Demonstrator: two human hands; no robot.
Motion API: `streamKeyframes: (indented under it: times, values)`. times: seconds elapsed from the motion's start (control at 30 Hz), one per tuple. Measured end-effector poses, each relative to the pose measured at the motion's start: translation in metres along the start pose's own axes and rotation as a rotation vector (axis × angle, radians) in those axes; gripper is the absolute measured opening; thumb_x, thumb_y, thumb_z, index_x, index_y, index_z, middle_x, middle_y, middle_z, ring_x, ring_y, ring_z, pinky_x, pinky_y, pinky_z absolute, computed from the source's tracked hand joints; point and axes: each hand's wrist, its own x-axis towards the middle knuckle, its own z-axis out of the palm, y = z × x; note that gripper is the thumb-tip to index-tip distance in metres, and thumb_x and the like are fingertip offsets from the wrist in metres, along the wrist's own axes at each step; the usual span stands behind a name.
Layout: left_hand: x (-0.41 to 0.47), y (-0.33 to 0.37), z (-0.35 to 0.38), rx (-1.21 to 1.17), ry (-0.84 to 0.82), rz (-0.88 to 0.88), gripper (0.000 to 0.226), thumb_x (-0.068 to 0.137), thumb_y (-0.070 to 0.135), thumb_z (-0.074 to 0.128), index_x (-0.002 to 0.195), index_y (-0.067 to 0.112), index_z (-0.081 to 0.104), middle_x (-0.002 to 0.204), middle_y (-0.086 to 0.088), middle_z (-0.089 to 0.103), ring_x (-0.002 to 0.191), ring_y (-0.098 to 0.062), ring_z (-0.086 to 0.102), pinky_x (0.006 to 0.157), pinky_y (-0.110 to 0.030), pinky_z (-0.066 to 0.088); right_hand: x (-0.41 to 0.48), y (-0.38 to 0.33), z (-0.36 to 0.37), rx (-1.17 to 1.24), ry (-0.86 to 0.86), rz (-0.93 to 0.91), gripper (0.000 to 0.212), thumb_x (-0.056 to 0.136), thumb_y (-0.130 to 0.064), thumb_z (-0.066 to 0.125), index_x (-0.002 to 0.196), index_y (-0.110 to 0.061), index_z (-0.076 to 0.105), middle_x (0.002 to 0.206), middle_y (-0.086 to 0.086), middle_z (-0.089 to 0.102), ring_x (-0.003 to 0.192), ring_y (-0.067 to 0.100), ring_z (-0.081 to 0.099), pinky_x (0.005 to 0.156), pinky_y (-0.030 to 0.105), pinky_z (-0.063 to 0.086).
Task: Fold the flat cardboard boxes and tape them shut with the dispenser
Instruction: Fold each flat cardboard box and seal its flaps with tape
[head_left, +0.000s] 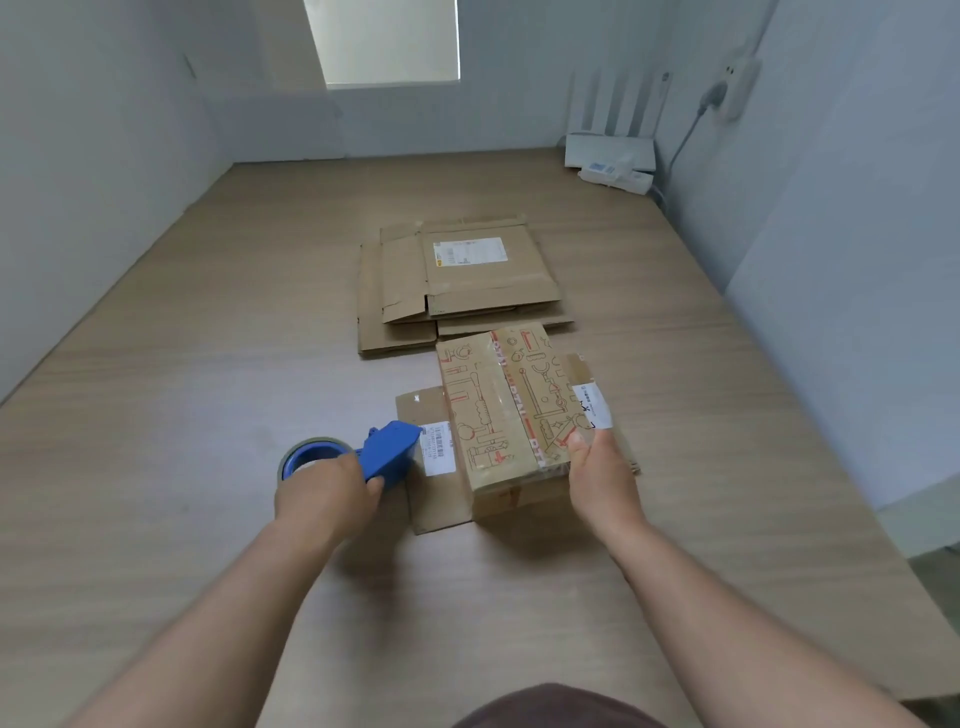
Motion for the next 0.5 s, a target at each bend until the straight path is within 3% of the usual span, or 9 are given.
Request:
streamKeyframes:
  times: [0.07, 0.13, 0.2, 0.23, 0.3, 0.4, 0.5]
  values:
    - [0.000, -0.004, 0.013, 0.006, 0.019, -0.023, 0.032, 0.098, 0.041, 0.037, 0.108, 0.015, 0.053, 0.091, 0.000, 0.062, 0.083, -0.021, 0.058, 0.067, -0.027, 0.042, 0.000, 0.000, -0.001, -0.017, -0.003, -0.001, 0.037, 0.102, -0.035, 0.031, 0.123, -0.007, 0.044, 0.126, 0.013, 0.056, 0.113, 0.034, 0.053, 0.093, 0.044, 0.045]
    - [-0.004, -0.002, 0.024, -0.011, 0.156, -0.019, 0.032, 0.096, 0.039, 0.041, 0.112, 0.012, 0.051, 0.107, -0.004, 0.064, 0.097, -0.024, 0.059, 0.079, -0.031, 0.039, 0.000, 0.001, -0.002, -0.037, -0.010, -0.002, 0.037, 0.102, -0.035, 0.030, 0.124, -0.008, 0.043, 0.126, 0.012, 0.056, 0.113, 0.034, 0.053, 0.092, 0.043, 0.045]
    - [-0.014, 0.016, 0.031, -0.229, 0.323, 0.056, 0.035, 0.095, 0.034, 0.045, 0.118, 0.007, 0.049, 0.118, -0.008, 0.058, 0.105, -0.028, 0.054, 0.089, -0.036, 0.039, -0.001, 0.001, -0.003, -0.051, -0.016, -0.004, 0.038, 0.102, -0.036, 0.030, 0.125, -0.008, 0.042, 0.127, 0.012, 0.056, 0.113, 0.034, 0.052, 0.091, 0.042, 0.045]
    - [-0.020, 0.031, 0.032, -0.408, 0.327, 0.113, 0.036, 0.096, 0.036, 0.043, 0.119, 0.009, 0.048, 0.120, -0.008, 0.056, 0.107, -0.028, 0.052, 0.090, -0.039, 0.042, -0.001, 0.001, -0.003, -0.056, -0.018, -0.005, 0.038, 0.102, -0.036, 0.030, 0.125, -0.008, 0.042, 0.127, 0.012, 0.056, 0.113, 0.035, 0.052, 0.091, 0.043, 0.045]
    - [-0.030, 0.064, 0.034, -0.687, 0.222, 0.182, 0.046, 0.094, 0.050, 0.032, 0.124, 0.017, 0.046, 0.126, 0.000, 0.054, 0.118, -0.023, 0.049, 0.094, -0.043, 0.047, -0.002, 0.001, -0.004, -0.061, -0.018, -0.007, 0.038, 0.102, -0.036, 0.030, 0.125, -0.008, 0.042, 0.126, 0.013, 0.056, 0.113, 0.035, 0.052, 0.090, 0.043, 0.045]
    - [-0.034, 0.103, 0.037, -0.823, 0.079, 0.128, 0.064, 0.096, 0.056, 0.026, 0.146, 0.016, 0.030, 0.143, 0.003, 0.048, 0.131, -0.022, 0.044, 0.104, -0.041, 0.041, 0.000, 0.002, -0.006, -0.054, -0.042, 0.000, 0.040, 0.101, -0.039, 0.029, 0.122, -0.009, 0.044, 0.125, 0.011, 0.057, 0.112, 0.033, 0.053, 0.091, 0.042, 0.044]
    - [-0.034, 0.123, 0.037, -0.887, 0.043, -0.026, 0.064, 0.100, 0.048, 0.031, 0.148, 0.008, 0.019, 0.143, -0.005, 0.049, 0.129, -0.029, 0.046, 0.098, -0.039, 0.041, -0.001, -0.004, -0.007, -0.037, -0.093, 0.042, 0.068, 0.086, -0.068, 0.036, 0.121, -0.011, 0.047, 0.120, 0.005, 0.059, 0.110, 0.029, 0.056, 0.091, 0.042, 0.046]
